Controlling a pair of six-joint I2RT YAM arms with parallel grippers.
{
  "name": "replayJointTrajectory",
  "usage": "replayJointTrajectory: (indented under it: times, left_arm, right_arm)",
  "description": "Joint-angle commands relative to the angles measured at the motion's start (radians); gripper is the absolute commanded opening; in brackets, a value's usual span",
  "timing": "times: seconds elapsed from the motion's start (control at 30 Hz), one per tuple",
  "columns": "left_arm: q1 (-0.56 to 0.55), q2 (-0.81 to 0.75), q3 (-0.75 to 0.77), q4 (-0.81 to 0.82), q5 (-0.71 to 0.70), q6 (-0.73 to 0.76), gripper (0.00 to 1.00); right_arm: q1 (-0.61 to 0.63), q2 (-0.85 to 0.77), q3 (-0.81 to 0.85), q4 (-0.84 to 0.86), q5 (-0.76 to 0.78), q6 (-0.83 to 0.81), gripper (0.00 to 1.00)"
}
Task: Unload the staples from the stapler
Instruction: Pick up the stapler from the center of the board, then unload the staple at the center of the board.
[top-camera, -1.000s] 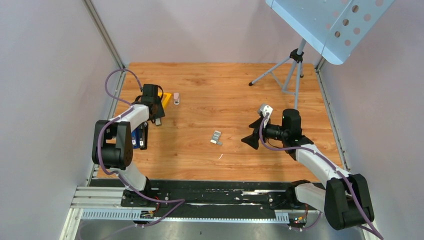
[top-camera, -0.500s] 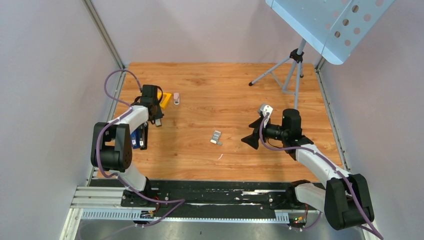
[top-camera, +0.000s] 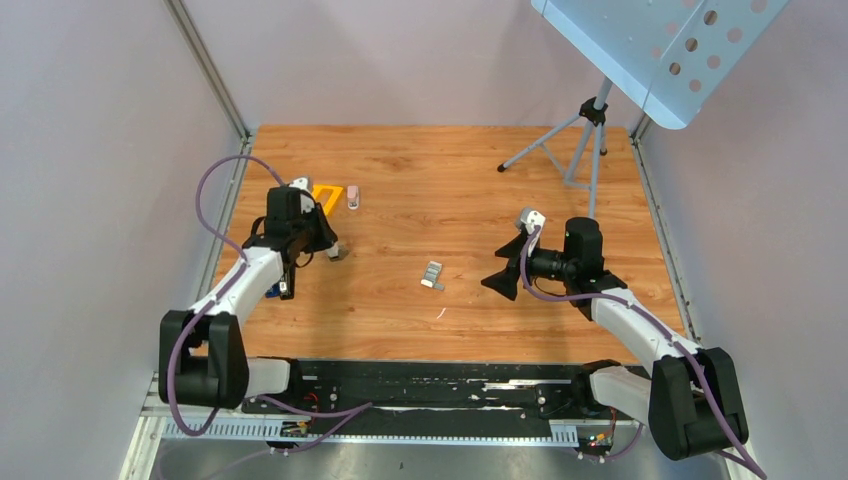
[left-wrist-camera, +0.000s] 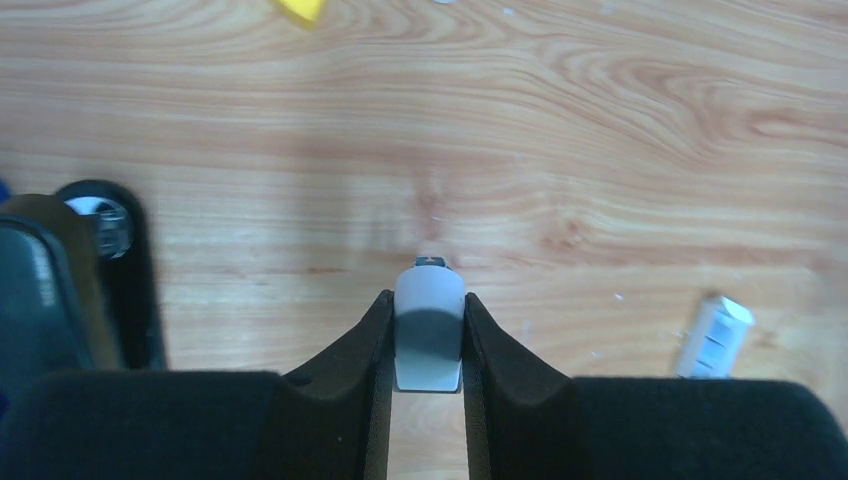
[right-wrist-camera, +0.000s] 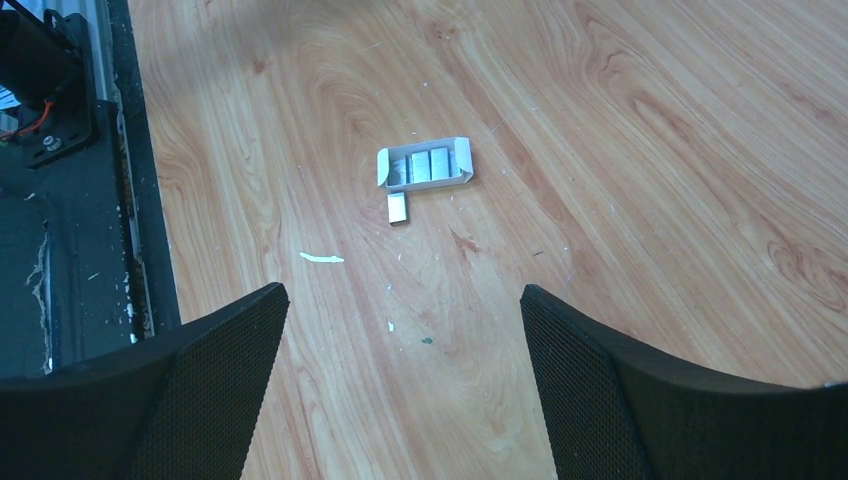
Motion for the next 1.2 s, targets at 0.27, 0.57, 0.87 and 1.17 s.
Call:
replayJointTrajectory:
  times: [0.27,0.57,0.87,1.17]
  left_arm:
    - [-0.095,-0.268,-0.203,0.403,0.437,-0.010,0.00]
    - [-0.268,-0.260,-0.192,0.506,0.445,0.002,0.00]
    - [-0.410,-0.097,-0.131,0.705,0.377,-0.248,0.00]
    - [-0.495,0.091,0.011,0.693,0.258,-0.536,0.00]
  right_arm:
    - [0.001,0.019,0.009,0.024,-0.102,0.021,0.92]
    - [0.016,0.028,0.027,0.042,-0.199,0.035,0.93]
    - [0.034,0.026,0.085,-0.024,-0.186,-0.105,0.89]
    - [0.071,0.005,0.129,-0.097,-0.126,-0.372,0.83]
